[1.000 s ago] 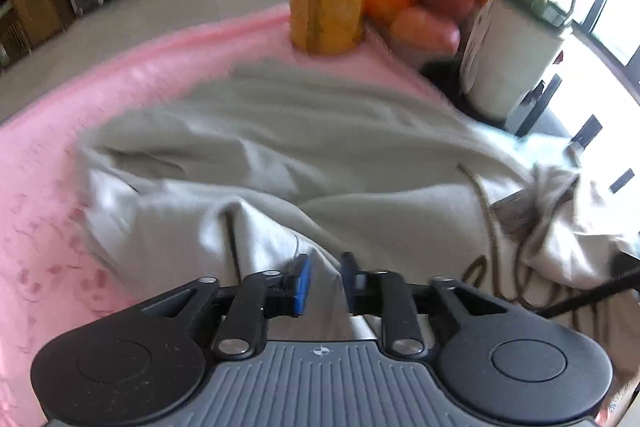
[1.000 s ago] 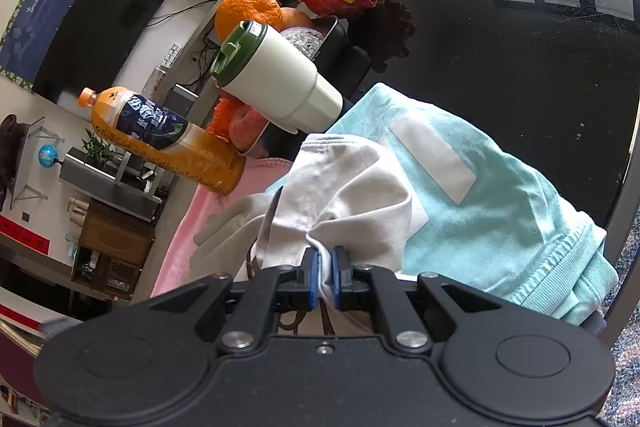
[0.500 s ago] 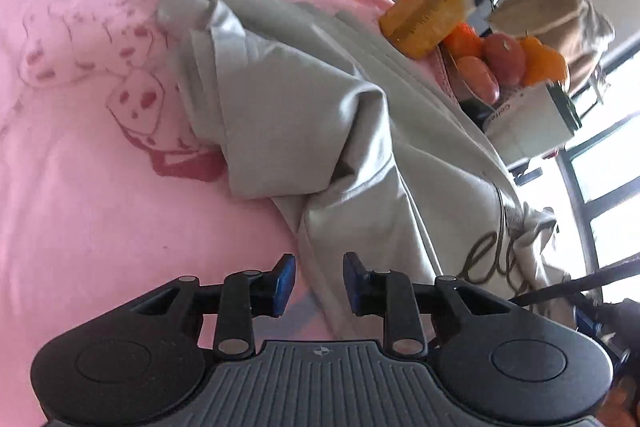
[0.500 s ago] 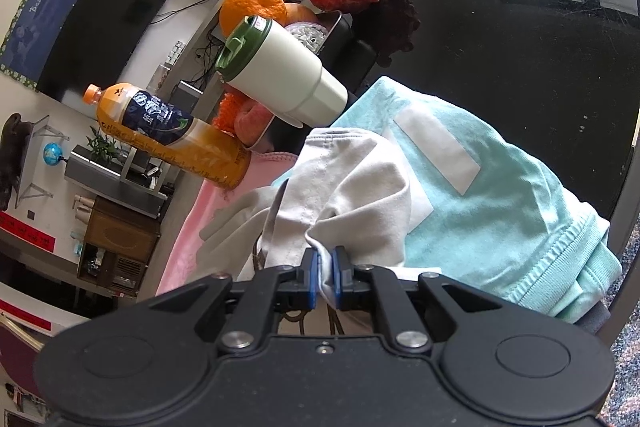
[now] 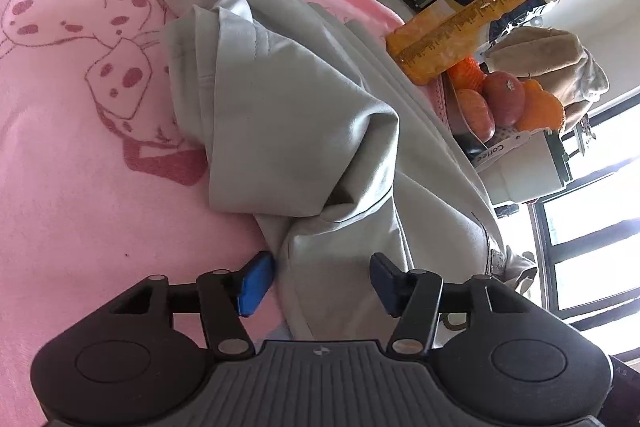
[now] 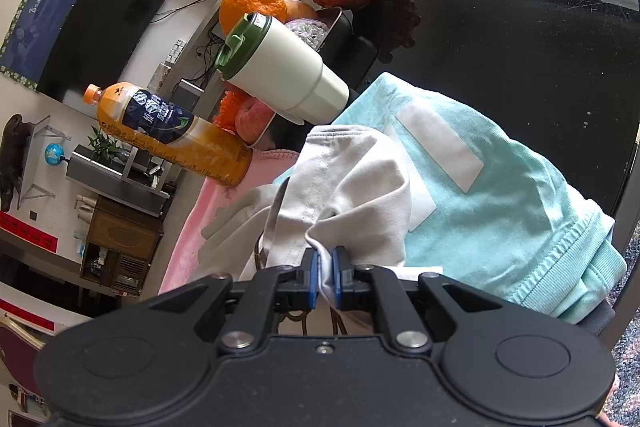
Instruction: Fold clothes
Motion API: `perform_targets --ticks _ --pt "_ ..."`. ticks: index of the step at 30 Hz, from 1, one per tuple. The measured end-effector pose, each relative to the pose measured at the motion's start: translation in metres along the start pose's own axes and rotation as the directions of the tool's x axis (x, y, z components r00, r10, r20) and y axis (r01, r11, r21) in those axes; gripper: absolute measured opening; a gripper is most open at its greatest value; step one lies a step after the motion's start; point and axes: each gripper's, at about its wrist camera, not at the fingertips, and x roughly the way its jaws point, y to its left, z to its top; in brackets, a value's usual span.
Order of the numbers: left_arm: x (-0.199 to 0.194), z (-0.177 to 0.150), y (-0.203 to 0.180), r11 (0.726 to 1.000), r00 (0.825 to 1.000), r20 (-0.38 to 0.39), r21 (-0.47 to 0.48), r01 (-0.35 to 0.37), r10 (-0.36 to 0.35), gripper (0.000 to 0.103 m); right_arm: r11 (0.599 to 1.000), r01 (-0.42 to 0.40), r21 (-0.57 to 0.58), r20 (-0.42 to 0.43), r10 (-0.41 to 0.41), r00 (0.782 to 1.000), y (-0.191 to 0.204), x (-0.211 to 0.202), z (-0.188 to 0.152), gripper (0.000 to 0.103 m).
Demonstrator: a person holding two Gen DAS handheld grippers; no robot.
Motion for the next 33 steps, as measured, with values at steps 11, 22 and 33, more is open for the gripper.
perform_targets --ticks 11,22,33 --pt "-0.023 -0.001 0.005 0.976 0.977 0.027 -0.044 0.212 -0.211 0.026 1.000 -0.010 0.011 -0.002 0.010 1.000 -0.002 -0.001 0.000 0.009" --pt "-0.001 0.005 0.017 0.987 0.988 0.002 -0.050 0.155 -0.155 0.026 1.000 -0.014 0.013 -0.005 0.014 1.000 -0.002 -0.001 0.000 0.010" --pt "0.009 0.014 0.010 0.990 0.990 -0.034 -0.019 0.136 -0.137 0.001 0.999 -0.017 0.035 -0.009 0.017 1.000 -0.007 0.001 0.002 0.009"
